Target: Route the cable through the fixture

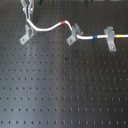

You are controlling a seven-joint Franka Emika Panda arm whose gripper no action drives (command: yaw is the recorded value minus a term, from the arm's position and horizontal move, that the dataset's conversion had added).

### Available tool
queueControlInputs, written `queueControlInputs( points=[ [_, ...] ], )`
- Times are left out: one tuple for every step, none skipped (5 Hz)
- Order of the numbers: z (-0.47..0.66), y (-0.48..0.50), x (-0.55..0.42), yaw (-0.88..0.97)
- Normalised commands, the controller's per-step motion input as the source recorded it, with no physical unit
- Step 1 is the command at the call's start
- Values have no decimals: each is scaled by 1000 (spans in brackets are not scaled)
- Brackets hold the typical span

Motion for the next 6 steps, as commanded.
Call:
queueControlInputs(
  points=[
    [245,57,-24,791],
    [16,-10,109,463],
    [126,14,5,700],
    [165,16,-41,803],
    [63,-132,-162,0],
    [124,-121,-141,-89]
  ],
)
